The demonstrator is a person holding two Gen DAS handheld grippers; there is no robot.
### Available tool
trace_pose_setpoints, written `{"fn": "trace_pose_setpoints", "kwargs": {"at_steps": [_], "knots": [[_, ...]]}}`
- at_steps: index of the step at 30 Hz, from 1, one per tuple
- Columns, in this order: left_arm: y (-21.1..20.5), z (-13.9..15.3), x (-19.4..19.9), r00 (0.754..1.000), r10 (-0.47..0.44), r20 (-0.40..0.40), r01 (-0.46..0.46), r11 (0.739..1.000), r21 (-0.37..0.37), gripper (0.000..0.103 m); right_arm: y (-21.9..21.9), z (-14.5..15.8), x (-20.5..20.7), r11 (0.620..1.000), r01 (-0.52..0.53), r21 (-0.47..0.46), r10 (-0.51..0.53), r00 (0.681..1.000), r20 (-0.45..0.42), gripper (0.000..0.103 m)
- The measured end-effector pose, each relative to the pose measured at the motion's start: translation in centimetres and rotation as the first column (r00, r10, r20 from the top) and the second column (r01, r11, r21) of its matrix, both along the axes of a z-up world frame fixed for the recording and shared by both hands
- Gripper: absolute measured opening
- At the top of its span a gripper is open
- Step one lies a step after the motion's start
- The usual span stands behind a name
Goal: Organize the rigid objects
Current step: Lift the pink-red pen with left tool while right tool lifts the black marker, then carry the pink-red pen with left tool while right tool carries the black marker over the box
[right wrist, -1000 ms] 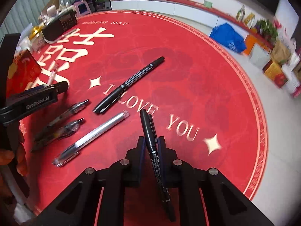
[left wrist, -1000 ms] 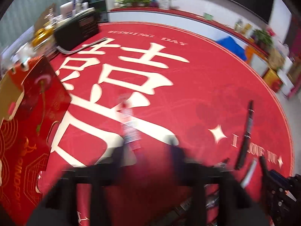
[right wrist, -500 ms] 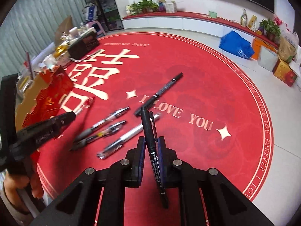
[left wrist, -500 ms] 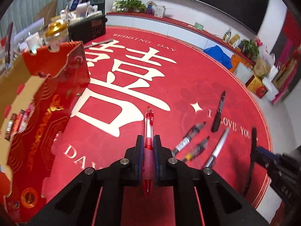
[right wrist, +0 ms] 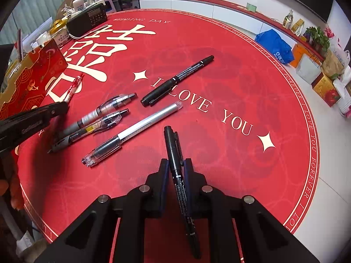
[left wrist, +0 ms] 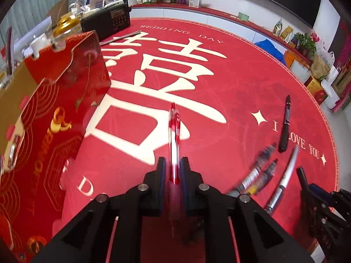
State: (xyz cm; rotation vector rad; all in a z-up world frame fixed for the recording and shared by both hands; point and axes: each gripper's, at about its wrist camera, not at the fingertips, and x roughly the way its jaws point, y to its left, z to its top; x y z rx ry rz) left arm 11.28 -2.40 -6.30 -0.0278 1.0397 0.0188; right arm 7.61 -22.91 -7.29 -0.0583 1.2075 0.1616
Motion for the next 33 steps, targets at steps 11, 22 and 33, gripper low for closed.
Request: {"fn": "trace_pose_setpoints", "kwargs": {"at_steps": [11,22,33], "knots": [[-0.5,-0.4,1.7,1.0,0.0,0.011,0.0,1.0,0.016,0.069,0.5,0.1,0.0,0.999,-0.04,-0.036,0.04,0.999,0.001,0.015],[0.4,3.2,-2.9,0.997,-0.006,0.075,0.015,0.993,-0.116,0.013,0.2,3.1,-1.4,0.993,-0.008,0.122,-0.002,0.997,0.079,0.014],[0.0,7.4,-8.1,0.975,0.017,0.223,-0.018,1.0,0.005,0.013,4.5,6.5,-2.8,0.985,-0.096,0.143,0.07,0.982,0.176,0.014]]}}
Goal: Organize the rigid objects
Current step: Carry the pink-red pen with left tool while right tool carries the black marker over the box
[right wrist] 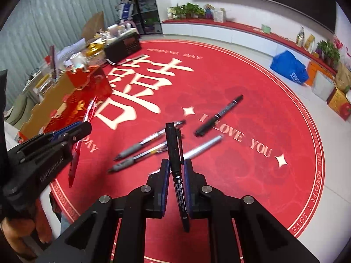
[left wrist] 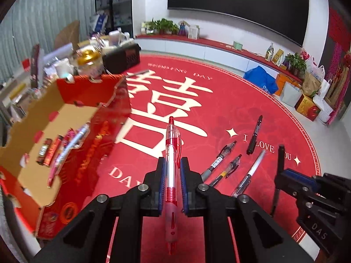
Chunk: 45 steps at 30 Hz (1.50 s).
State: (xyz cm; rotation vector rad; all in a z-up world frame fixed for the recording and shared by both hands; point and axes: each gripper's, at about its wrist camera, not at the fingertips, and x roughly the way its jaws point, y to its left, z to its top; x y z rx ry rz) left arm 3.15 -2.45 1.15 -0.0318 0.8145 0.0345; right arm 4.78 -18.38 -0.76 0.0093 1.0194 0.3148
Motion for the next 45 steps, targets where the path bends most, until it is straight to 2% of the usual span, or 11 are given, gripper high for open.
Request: {"fn": "trace_pose_setpoints", "kwargs": {"at_steps": [18,25,28,32,36,39,42,45], "knots": [[3.4,3.6,-4.8,0.988,0.094,0.123,-0.095,0.995,0.008,0.013,5.0,3.5,-2.2,0.994,-0.11,-0.024,0.112,0.987,0.112,0.014],[4.5,3.7,-5.5,0.985,0.122,0.126,-0.122,0.993,-0.005,0.013,5.8,3.8,-2.6,0.992,-0.124,-0.035,0.128,0.983,0.131,0.014],[5.3,3.1,-5.6,0.985,0.14,0.105,-0.138,0.99,-0.03,0.014,5.5,2.6,-1.9,0.992,-0.118,-0.047,0.122,0.987,0.1,0.014],[5.5,2.8,-5.7,0.985,0.141,0.095,-0.138,0.99,-0.041,0.014,6.1,-0.5,0.0,0.985,-0.165,-0.038,0.166,0.986,0.0,0.014],[5.4,2.9,-5.7,0.986,0.137,0.095,-0.134,0.99,-0.036,0.014,8.6,-2.7,2.2,0.967,-0.23,-0.108,0.232,0.973,0.001,0.014],[5.6,3.0,-5.6,0.986,0.141,0.091,-0.139,0.99,-0.029,0.014,10.4,-4.6,4.6,0.957,-0.262,-0.127,0.257,0.965,-0.058,0.024],[6.1,3.0,-5.6,0.985,0.151,0.083,-0.149,0.988,-0.027,0.014,11.8,-6.4,6.3,0.942,-0.289,-0.173,0.277,0.957,-0.093,0.048],[6.6,2.8,-5.3,0.984,0.162,0.071,-0.16,0.987,-0.026,0.014,12.3,-7.4,6.9,0.937,-0.31,-0.163,0.29,0.947,-0.137,0.047]]}}
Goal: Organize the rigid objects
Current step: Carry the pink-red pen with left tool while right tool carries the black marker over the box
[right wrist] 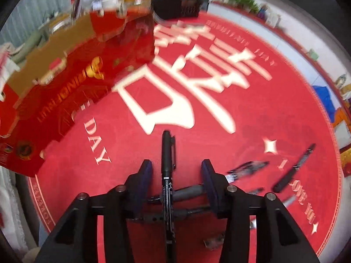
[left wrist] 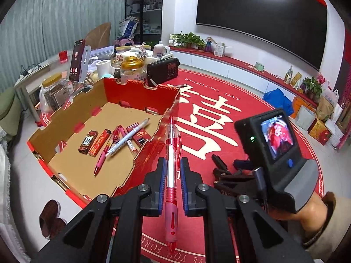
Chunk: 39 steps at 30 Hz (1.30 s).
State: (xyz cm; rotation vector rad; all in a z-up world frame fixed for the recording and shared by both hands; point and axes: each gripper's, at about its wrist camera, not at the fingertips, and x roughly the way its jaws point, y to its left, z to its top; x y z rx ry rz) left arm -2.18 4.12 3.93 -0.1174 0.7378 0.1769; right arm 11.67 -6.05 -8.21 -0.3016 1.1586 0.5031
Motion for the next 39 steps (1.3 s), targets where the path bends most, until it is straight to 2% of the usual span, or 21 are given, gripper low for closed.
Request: {"fn": "trace_pose_setpoints", "kwargs": {"at_steps": [2,3,4,7,11,16,22,30,39], "knots": [[0.2,-0.2,0.2,1.0,0.008,-0.005,-0.008,1.0,-0.004,0.014,0.2,0.1,-0.1,1.0,-0.025,-0.004,0.025,1.0,-0.012,0.038],[0.3,-0.3,0.4,1.0,0.009,-0.01,-0.009,1.0,-0.007,0.014,0.3,0.3,-0.2,0.999,-0.038,-0.008,0.037,0.999,-0.017,0.022],[0.3,-0.4,0.6,1.0,0.009,-0.013,-0.009,1.0,-0.008,0.014,0.4,0.5,-0.4,0.999,-0.036,-0.028,0.036,0.999,-0.012,0.011],[0.1,-0.4,0.7,1.0,0.002,-0.015,-0.003,1.0,-0.007,0.014,-0.3,1.7,-1.0,1.0,-0.007,0.013,0.006,1.0,0.022,0.011],[0.0,-0.1,0.8,1.0,0.001,-0.006,-0.001,1.0,0.002,0.014,-1.4,5.7,-2.1,0.993,0.029,0.117,-0.038,0.996,0.079,0.011],[0.3,1.1,0.3,1.0,0.015,0.023,-0.015,1.0,0.006,0.014,-1.3,10.6,-3.3,0.974,0.012,0.226,-0.045,0.989,0.143,0.011],[1.7,2.9,-0.8,0.996,0.052,0.067,-0.053,0.999,0.01,0.014,0.2,14.5,-4.4,0.948,-0.03,0.317,-0.032,0.981,0.191,0.011],[5.2,5.3,-1.8,0.982,0.135,0.132,-0.138,0.99,0.016,0.013,3.3,17.7,-5.6,0.92,-0.1,0.38,0.008,0.972,0.236,0.011],[10.9,5.7,-1.1,0.957,0.258,0.135,-0.263,0.965,0.02,0.013,7.4,17.9,-4.7,0.902,-0.142,0.408,0.06,0.976,0.209,0.011]]}}
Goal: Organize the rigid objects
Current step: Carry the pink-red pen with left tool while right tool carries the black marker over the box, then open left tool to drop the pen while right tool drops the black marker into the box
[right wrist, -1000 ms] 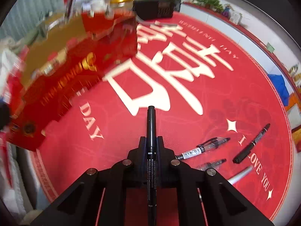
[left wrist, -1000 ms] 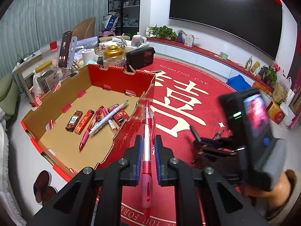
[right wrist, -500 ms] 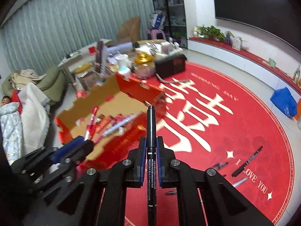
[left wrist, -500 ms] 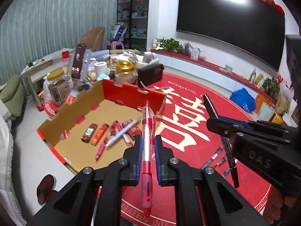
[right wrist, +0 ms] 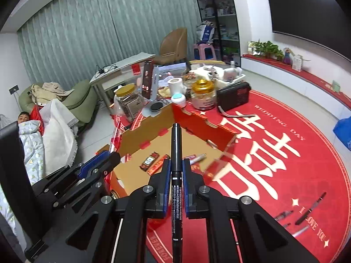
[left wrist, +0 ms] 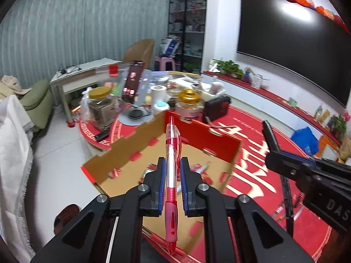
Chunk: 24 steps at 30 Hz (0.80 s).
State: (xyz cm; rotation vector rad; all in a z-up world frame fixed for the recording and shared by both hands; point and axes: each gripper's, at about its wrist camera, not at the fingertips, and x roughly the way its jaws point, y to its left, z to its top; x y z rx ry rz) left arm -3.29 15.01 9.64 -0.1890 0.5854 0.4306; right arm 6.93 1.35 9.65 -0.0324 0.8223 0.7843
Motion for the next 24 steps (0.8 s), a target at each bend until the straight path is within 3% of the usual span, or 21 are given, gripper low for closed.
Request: {"fn": "trace_pose_setpoints", "kwargs": {"at_steps": [4,24], "knots": [[1.9,-0.5,0.9,0.999,0.03,-0.014,-0.03,0.999,-0.01,0.013,1.8,-0.4,1.0,1.0,-0.022,0.019,0.023,0.999,-0.046,0.011],[5.9,-3.5,5.4,0.995,0.06,-0.08,-0.064,0.997,-0.036,0.013,7.1,-3.1,4.2,0.997,-0.063,-0.043,0.059,0.993,-0.101,0.011]]}}
